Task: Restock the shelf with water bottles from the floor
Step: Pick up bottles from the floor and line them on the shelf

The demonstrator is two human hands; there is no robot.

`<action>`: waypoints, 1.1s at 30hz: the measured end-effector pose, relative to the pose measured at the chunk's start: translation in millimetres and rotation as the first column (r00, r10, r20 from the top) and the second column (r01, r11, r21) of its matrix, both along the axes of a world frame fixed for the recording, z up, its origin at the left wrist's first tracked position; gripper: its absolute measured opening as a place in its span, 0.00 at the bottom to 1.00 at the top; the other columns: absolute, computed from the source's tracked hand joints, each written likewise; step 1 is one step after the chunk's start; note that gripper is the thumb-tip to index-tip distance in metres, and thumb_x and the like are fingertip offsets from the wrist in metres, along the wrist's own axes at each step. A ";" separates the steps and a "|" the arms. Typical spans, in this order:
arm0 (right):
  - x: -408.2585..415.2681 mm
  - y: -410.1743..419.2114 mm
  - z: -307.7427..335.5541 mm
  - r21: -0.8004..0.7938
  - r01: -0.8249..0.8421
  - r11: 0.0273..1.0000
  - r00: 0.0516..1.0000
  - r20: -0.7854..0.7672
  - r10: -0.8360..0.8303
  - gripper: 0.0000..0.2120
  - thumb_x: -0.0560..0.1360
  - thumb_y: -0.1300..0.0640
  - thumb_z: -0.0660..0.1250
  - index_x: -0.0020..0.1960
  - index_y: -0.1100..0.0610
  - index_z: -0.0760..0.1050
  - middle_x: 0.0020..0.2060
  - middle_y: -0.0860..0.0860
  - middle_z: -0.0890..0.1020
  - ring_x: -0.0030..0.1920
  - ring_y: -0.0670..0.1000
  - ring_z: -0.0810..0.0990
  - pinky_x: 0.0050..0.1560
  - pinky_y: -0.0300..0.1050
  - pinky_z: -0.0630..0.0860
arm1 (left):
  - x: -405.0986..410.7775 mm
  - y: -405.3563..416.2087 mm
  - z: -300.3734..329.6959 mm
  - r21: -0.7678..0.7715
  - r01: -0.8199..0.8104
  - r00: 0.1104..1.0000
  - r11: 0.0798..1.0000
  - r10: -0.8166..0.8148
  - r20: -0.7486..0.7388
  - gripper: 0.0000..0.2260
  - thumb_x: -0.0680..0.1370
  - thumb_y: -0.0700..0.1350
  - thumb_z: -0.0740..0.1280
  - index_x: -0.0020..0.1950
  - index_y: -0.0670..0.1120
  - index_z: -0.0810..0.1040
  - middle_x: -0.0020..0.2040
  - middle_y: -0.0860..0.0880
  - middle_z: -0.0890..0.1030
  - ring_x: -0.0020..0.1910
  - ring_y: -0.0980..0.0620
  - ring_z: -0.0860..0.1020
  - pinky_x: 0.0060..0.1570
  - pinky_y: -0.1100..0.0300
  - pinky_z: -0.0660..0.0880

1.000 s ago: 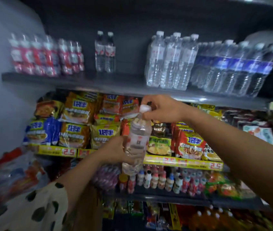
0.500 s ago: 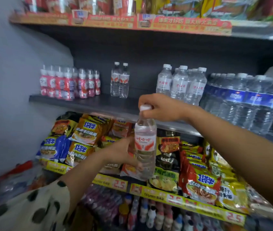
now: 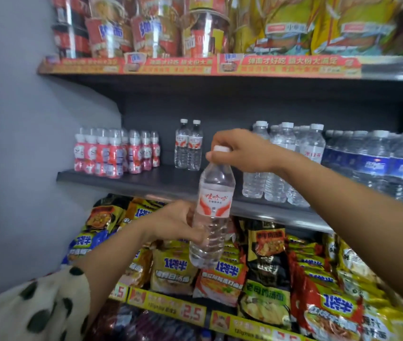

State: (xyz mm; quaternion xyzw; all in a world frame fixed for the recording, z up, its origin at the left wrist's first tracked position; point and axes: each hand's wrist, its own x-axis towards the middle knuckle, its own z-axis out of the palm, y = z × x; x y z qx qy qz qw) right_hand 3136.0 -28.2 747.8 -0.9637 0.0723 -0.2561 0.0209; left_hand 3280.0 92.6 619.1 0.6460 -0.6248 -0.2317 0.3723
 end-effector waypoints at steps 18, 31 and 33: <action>148.8 -98.2 74.2 -0.116 0.267 0.957 0.957 0.148 -0.249 0.14 0.78 0.46 0.62 0.47 0.58 0.72 0.45 0.55 0.77 0.45 0.56 0.75 0.42 0.45 0.68 | 128.1 -110.7 70.5 -0.154 -0.201 0.979 0.967 0.204 0.004 0.14 0.72 0.35 0.72 0.56 0.47 0.79 0.56 0.49 0.82 0.58 0.51 0.78 0.65 0.49 0.71; 220.0 -200.8 78.8 0.098 0.292 0.951 0.945 -0.185 -0.271 0.21 0.75 0.39 0.64 0.47 0.58 0.75 0.43 0.52 0.79 0.41 0.51 0.76 0.40 0.44 0.72 | 188.7 -214.0 46.9 -0.182 -0.276 0.960 0.944 0.279 -0.009 0.12 0.75 0.37 0.70 0.58 0.44 0.79 0.54 0.46 0.83 0.56 0.50 0.80 0.61 0.48 0.76; 215.7 -200.3 82.9 0.195 0.308 0.931 0.912 -0.339 -0.230 0.19 0.70 0.44 0.72 0.51 0.59 0.77 0.45 0.52 0.82 0.45 0.52 0.80 0.43 0.46 0.79 | 187.0 -215.7 44.4 -0.191 -0.262 0.965 0.946 0.260 -0.034 0.13 0.76 0.35 0.68 0.60 0.43 0.77 0.54 0.45 0.82 0.56 0.49 0.80 0.59 0.49 0.77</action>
